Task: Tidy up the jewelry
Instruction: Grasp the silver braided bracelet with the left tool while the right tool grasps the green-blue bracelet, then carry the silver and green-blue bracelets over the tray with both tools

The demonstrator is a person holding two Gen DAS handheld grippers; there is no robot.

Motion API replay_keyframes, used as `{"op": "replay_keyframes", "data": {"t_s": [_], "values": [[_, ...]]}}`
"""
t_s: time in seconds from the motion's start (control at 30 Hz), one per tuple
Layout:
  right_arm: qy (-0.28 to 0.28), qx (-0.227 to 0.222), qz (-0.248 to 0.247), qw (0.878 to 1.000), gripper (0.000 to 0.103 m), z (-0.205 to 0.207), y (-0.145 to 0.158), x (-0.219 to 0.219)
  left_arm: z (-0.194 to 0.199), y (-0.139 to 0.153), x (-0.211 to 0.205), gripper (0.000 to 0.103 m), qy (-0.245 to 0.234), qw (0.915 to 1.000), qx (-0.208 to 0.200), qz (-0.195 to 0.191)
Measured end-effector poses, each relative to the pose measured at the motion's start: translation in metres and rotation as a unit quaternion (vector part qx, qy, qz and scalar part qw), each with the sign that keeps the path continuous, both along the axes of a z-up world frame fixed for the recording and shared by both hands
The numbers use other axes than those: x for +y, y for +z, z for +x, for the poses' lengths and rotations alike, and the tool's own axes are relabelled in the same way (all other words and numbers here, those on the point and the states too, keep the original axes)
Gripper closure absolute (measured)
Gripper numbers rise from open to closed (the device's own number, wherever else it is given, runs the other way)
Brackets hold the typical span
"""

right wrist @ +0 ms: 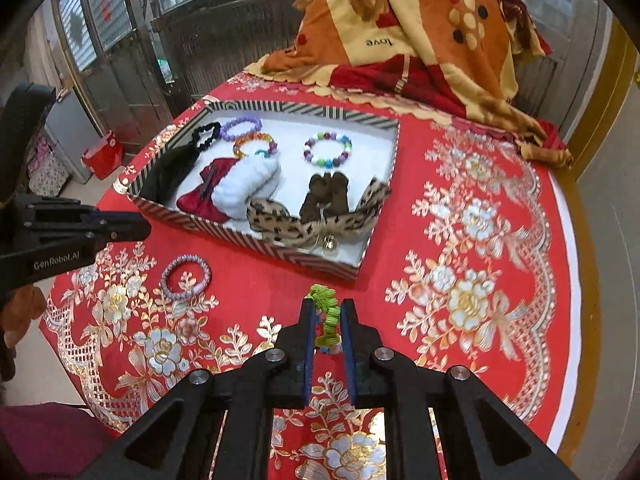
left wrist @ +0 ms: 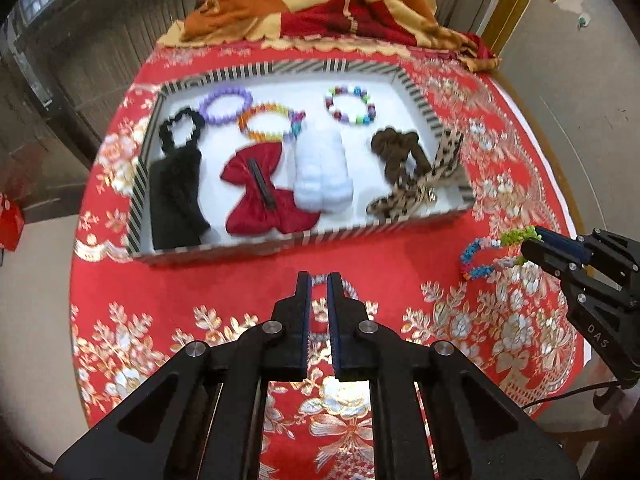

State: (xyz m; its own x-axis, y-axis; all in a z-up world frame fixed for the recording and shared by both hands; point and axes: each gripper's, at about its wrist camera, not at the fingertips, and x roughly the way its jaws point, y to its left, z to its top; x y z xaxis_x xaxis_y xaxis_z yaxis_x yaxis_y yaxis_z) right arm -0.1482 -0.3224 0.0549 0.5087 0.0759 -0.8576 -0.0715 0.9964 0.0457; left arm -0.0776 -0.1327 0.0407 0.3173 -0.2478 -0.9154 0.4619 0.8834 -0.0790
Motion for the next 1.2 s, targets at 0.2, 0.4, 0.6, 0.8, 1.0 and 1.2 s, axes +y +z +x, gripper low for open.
{"op": "replay_keyframes", "data": {"t_s": [0.2, 0.4, 0.6, 0.8, 1.0, 1.2], "values": [[0.002, -0.017, -0.014, 1.0, 0.091, 0.011, 0.023, -0.003, 0.015, 0.024, 0.003, 0.096, 0.0, 0.9997, -0.021, -0.009], [0.004, -0.033, -0.025, 0.999, 0.091, 0.028, 0.044, -0.006, 0.037, 0.046, 0.002, 0.096, 0.003, 0.9989, -0.046, -0.012], [0.003, -0.041, -0.025, 0.999, 0.091, 0.058, 0.056, -0.008, 0.066, 0.057, 0.005, 0.096, 0.012, 0.9983, -0.057, -0.005], [0.004, -0.042, -0.022, 0.999, 0.091, 0.094, 0.06, -0.009, 0.098, 0.056, 0.007, 0.096, 0.016, 0.9988, -0.045, 0.0], [0.004, -0.031, -0.014, 0.999, 0.091, 0.128, 0.055, -0.01, 0.127, 0.055, 0.004, 0.096, 0.017, 0.9994, -0.031, -0.004], [0.009, -0.019, -0.008, 1.0, 0.091, 0.154, 0.044, -0.007, 0.156, 0.048, -0.004, 0.096, 0.018, 0.9997, -0.003, -0.014]]}}
